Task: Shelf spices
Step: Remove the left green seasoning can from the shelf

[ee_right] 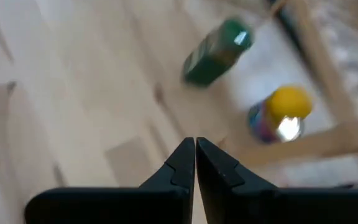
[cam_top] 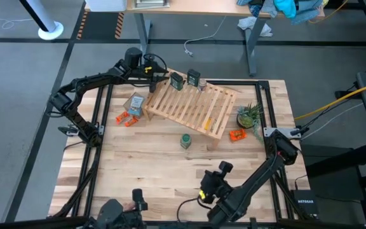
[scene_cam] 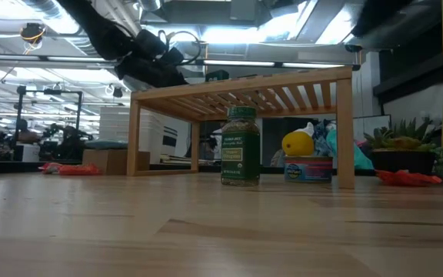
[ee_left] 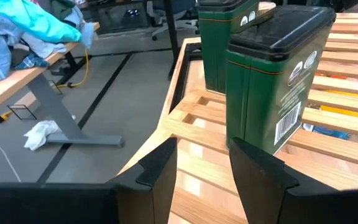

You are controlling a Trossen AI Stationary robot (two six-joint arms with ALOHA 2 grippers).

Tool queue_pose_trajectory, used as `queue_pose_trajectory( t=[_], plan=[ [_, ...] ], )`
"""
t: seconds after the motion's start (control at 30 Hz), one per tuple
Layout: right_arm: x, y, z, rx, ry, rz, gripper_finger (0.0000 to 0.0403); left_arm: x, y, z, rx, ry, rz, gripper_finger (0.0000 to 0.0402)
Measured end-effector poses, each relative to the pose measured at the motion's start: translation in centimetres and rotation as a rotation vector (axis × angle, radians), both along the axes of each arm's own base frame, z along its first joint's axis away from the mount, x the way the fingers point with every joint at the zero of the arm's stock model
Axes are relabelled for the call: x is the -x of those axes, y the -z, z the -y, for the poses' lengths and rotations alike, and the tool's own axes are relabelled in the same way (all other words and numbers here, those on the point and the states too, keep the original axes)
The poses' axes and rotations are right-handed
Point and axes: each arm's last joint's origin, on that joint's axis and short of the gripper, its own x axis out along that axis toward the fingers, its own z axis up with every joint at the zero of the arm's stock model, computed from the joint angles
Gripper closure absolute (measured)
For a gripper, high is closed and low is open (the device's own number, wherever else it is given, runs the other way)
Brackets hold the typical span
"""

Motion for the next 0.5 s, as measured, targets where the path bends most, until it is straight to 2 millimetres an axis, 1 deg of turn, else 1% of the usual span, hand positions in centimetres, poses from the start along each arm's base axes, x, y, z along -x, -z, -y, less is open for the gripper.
queue_pose_trajectory(
  t=[0.1,0.17,0.33,0.5],
  plan=[
    [-0.4,0.2,-0.2,-0.094,0.021,-0.024,0.0382,0.0,-0.1,0.0,-0.006,0.003,-0.002,0.0260],
    [-0.6,0.3,-0.2,-0.120,0.025,-0.012,0.0382,0.0,-0.1,0.0,-0.008,0.004,-0.005,0.0260],
    [-0.9,0.2,-0.3,-0.067,-0.056,-0.015,0.0382,0.0,-0.1,0.0,-0.012,0.006,-0.009,0.0260],
    [-1.1,0.3,-0.6,-0.099,-0.076,-0.020,0.0382,0.0,0.0,0.0,-0.011,0.006,-0.009,0.0260]
  ],
)
